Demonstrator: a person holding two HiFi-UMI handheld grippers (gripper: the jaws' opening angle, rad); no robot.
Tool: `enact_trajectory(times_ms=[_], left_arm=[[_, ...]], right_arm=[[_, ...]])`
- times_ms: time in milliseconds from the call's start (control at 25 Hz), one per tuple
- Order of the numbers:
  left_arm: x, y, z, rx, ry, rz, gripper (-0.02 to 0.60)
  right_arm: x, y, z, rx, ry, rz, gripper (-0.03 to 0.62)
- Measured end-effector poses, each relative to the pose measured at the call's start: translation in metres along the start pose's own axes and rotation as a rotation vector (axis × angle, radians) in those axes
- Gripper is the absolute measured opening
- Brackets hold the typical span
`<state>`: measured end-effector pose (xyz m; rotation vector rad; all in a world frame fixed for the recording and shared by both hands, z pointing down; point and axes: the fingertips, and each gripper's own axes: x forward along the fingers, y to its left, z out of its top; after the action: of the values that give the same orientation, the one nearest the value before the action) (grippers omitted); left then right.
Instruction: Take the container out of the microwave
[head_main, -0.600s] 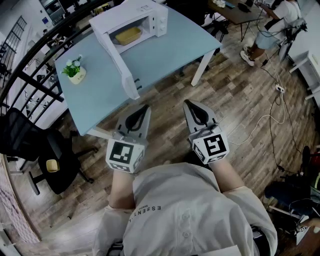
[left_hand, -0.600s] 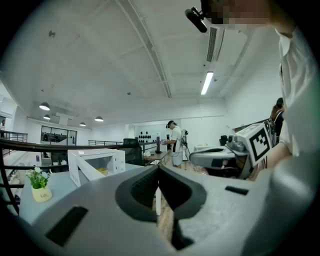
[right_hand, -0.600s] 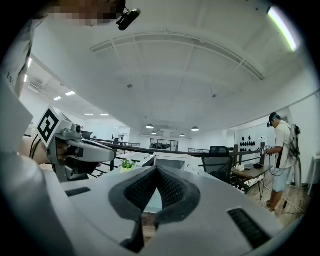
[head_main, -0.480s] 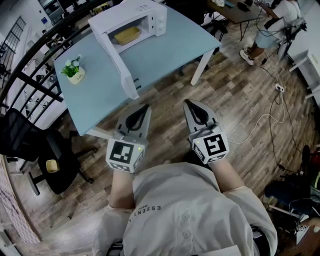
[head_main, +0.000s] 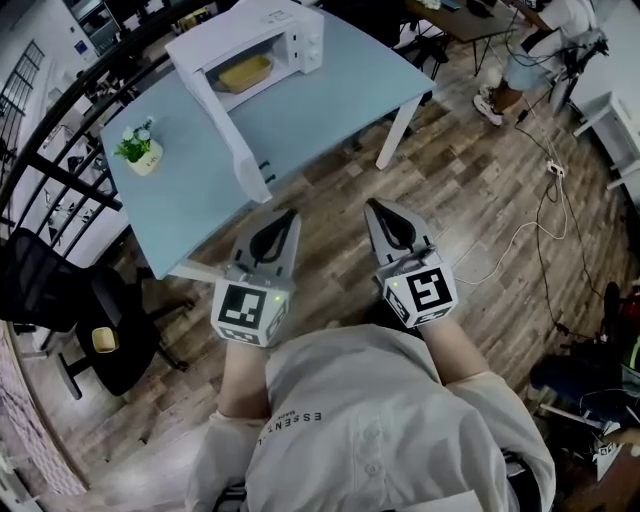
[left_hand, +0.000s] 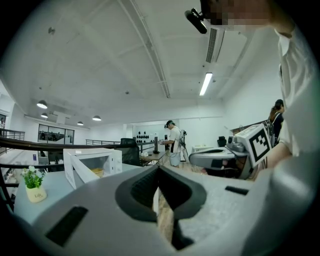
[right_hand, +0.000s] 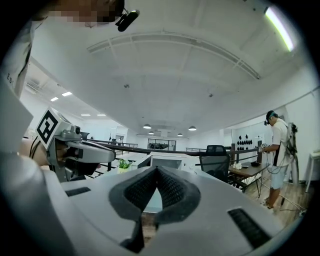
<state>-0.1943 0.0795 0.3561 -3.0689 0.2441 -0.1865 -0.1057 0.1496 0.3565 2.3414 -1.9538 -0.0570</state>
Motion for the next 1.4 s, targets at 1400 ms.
enact_trajectory(times_ms=[1400], left_arm=[[0.229,0.088,-0.010,-0.134,0.068,0.414,0.002]], right_arm=[[0.210,-0.198,-0.047,-0.042,0.107,0.494,0.187]])
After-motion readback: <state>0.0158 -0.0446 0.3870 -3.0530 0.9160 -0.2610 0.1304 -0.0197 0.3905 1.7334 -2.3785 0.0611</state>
